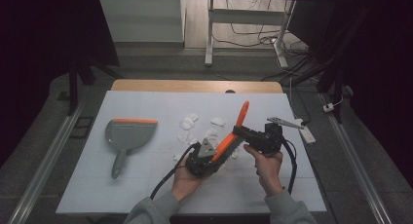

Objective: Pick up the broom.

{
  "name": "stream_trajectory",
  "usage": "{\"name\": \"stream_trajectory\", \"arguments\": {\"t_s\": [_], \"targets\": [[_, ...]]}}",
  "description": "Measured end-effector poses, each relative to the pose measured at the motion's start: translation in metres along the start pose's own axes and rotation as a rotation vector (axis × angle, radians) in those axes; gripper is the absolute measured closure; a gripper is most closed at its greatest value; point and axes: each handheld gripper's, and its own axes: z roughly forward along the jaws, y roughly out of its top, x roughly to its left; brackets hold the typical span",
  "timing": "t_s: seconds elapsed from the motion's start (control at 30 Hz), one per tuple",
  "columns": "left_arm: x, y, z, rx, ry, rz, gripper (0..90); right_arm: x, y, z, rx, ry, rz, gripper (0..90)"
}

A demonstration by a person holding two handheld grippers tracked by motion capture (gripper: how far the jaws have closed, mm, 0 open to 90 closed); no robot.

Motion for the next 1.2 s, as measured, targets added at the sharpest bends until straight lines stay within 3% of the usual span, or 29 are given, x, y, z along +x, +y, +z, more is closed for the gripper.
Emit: {"name": "stream_trajectory", "arguments": {"t_s": [0.33, 0.47, 0.57, 0.6, 0.67, 0.77, 0.93, 0.97, 1.03, 1.13, 1.2], "targets": [[0.007, 0.001, -0.010, 0.013, 0.024, 0.020, 78.7, 0.004, 0.000, 0.002, -0.001, 0.015, -0.013, 68.7], [0.014, 0.003, -0.018, 0.020, 0.019, 0.023, 78.9, 0.007, 0.001, 0.001, -0.002, 0.016, -0.070, 58.8], [0.019, 0.004, -0.023, 0.024, 0.029, 0.017, 79.1, 0.008, 0.003, 0.000, 0.001, 0.037, -0.108, 56.6], [0.025, 0.005, -0.029, 0.018, 0.029, 0.008, 79.2, 0.009, 0.004, -0.003, 0.009, 0.042, -0.147, 53.4], [0.027, 0.006, -0.031, 0.020, 0.031, 0.011, 79.2, 0.009, 0.005, -0.004, 0.010, 0.042, -0.161, 51.4], [0.031, 0.008, -0.042, 0.026, 0.035, 0.049, 79.2, 0.008, 0.008, -0.009, 0.035, 0.043, -0.219, 48.3], [0.037, 0.009, -0.051, 0.039, 0.022, 0.068, 79.3, 0.008, 0.012, -0.019, 0.082, 0.045, -0.319, 45.8], [0.038, 0.009, -0.052, 0.044, 0.025, 0.070, 79.3, 0.008, 0.012, -0.019, 0.082, 0.045, -0.319, 45.8], [0.042, 0.010, -0.055, 0.057, 0.009, 0.075, 79.3, 0.007, 0.013, -0.024, 0.115, 0.033, -0.379, 42.0], [0.045, 0.011, -0.059, 0.074, 0.000, 0.083, 79.3, 0.007, 0.013, -0.026, 0.147, 0.026, -0.416, 41.2], [0.048, 0.011, -0.060, 0.088, -0.017, 0.077, 79.3, 0.007, 0.011, -0.029, 0.192, 0.029, -0.466, 40.2]]}}
